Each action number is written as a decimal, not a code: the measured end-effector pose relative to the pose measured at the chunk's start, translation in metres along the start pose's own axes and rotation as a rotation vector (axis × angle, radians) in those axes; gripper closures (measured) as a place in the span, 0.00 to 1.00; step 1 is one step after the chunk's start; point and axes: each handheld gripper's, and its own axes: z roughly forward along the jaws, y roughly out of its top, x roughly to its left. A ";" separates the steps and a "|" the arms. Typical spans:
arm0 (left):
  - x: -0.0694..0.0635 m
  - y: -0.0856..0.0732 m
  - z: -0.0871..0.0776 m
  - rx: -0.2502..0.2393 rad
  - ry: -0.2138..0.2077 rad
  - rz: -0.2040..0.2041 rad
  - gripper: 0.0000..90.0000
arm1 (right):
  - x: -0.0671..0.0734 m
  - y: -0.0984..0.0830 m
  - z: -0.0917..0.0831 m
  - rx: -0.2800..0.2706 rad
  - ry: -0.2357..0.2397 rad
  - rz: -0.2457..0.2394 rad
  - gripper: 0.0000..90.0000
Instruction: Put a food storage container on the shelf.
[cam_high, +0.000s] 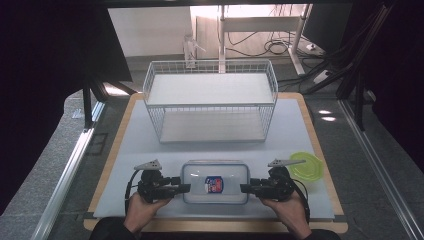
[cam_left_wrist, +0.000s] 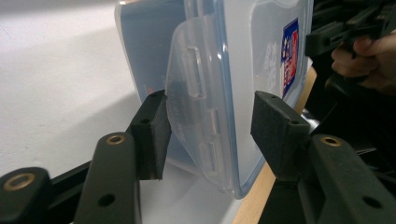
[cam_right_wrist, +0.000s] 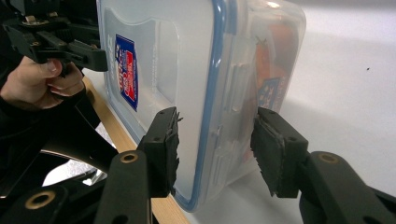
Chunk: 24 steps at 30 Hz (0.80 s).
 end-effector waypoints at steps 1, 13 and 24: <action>-0.001 0.001 0.000 -0.003 0.009 0.008 0.55 | 0.000 0.000 0.000 -0.002 0.000 -0.002 0.59; -0.007 0.018 -0.010 -0.042 0.031 0.040 0.56 | 0.002 0.016 -0.006 -0.066 0.012 -0.020 0.58; -0.010 0.047 -0.023 -0.077 0.062 0.079 0.56 | 0.006 0.048 -0.012 -0.103 0.020 -0.059 0.58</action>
